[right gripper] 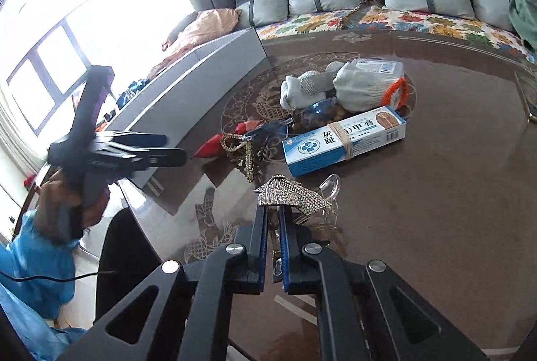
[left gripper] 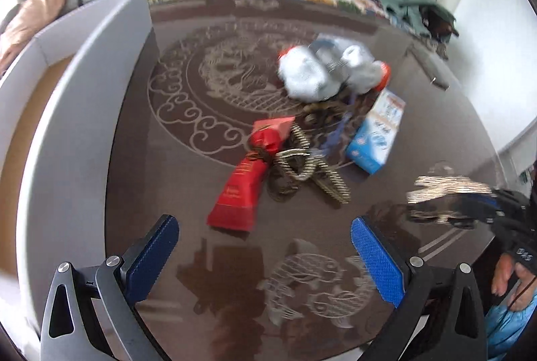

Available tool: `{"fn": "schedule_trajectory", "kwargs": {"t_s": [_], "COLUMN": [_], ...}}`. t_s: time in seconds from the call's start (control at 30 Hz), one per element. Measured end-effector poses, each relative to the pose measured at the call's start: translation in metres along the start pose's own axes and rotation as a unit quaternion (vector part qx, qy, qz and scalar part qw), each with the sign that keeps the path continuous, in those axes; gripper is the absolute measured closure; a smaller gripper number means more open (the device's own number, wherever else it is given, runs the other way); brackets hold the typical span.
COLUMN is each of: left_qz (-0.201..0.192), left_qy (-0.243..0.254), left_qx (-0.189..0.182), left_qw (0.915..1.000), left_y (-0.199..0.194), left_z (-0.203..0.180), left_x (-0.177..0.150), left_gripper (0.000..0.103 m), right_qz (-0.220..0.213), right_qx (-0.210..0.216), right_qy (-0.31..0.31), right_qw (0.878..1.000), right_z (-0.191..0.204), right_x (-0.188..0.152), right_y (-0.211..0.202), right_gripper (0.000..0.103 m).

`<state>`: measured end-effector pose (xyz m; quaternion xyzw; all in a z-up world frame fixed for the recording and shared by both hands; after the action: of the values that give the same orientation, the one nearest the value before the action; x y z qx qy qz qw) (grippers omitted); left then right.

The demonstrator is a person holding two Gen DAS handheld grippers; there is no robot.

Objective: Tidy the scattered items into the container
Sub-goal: 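Grasp the red packet with the left tool while the right tool holds the bow, then carry both items over the white box and open both tools to drop them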

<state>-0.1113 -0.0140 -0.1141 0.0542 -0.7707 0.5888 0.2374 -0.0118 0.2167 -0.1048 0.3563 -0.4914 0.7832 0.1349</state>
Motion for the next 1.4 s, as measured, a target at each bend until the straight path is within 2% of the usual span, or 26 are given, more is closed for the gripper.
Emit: {"fn": "schedule_trajectory", "kwargs": {"t_s": [0.07, 0.2, 0.37, 0.4, 0.53, 0.57, 0.6, 0.67, 0.9, 1.0, 1.17, 1.3, 1.4], "left_qz": [0.001, 0.002, 0.025, 0.030, 0.050, 0.056, 0.064, 0.063, 0.033, 0.013, -0.036, -0.059, -0.070], "left_qy": [0.031, 0.095, 0.127, 0.130, 0.124, 0.122, 0.121, 0.121, 0.100, 0.086, 0.035, 0.005, -0.006], "left_qx": [-0.007, 0.024, 0.023, 0.022, 0.006, 0.004, 0.002, 0.002, -0.009, -0.012, -0.015, -0.036, -0.052], "left_qw": [0.9995, 0.9952, 0.9914, 0.9908, 0.9910, 0.9909, 0.9906, 0.9906, 0.9945, 0.9961, 0.9986, 0.9976, 0.9962], "left_y": [0.008, 0.020, 0.030, 0.033, 0.041, 0.044, 0.046, 0.048, 0.032, 0.021, -0.012, -0.034, -0.045], "left_z": [0.003, 0.002, 0.000, 0.000, 0.002, 0.003, 0.003, 0.002, 0.000, 0.001, 0.009, 0.000, -0.012], "left_x": [0.005, 0.010, 0.014, 0.015, 0.017, 0.016, 0.015, 0.014, 0.006, -0.004, -0.022, -0.034, -0.041], "left_gripper": [0.000, 0.001, 0.013, 0.023, 0.051, 0.068, 0.074, 0.074, 0.085, 0.085, 0.086, 0.086, 0.086], "right_qz": [-0.004, -0.007, -0.012, -0.014, -0.015, -0.015, -0.015, -0.016, -0.014, -0.014, -0.020, -0.032, -0.037], "right_qx": [-0.001, -0.001, 0.003, 0.003, 0.002, 0.002, 0.002, 0.002, -0.002, -0.008, -0.010, 0.004, 0.008], "right_qy": [0.002, 0.004, 0.007, 0.007, 0.007, 0.007, 0.007, 0.009, 0.008, 0.002, 0.001, 0.007, -0.014], "right_qw": [1.000, 1.000, 1.000, 1.000, 1.000, 1.000, 1.000, 1.000, 1.000, 1.000, 1.000, 0.999, 0.999], "right_z": [0.001, 0.002, 0.002, 0.002, 0.004, 0.004, 0.003, 0.003, 0.004, 0.008, 0.012, 0.022, 0.039], "right_x": [0.000, -0.002, 0.000, 0.000, 0.000, -0.001, -0.001, -0.001, -0.004, -0.003, 0.002, 0.013, 0.027], "right_y": [-0.003, -0.004, -0.005, -0.005, -0.006, -0.006, -0.006, -0.007, -0.006, -0.007, -0.007, -0.003, 0.004], "right_gripper": [0.096, 0.096, 0.096, 0.096, 0.096, 0.096, 0.096, 0.096, 0.096, 0.096, 0.096, 0.096, 0.096]}}
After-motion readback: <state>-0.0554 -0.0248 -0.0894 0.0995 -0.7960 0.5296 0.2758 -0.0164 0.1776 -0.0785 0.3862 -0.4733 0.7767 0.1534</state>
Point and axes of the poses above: each gripper's, at about its wrist camera, not at the fingertips, and y roughly the way its jaws point, z to its left, x to its top, the point moved 3 cm from there along y, roughly the way its jaws point, and after that the axes turned 8 degrees about -y, right-handed, at the moved point
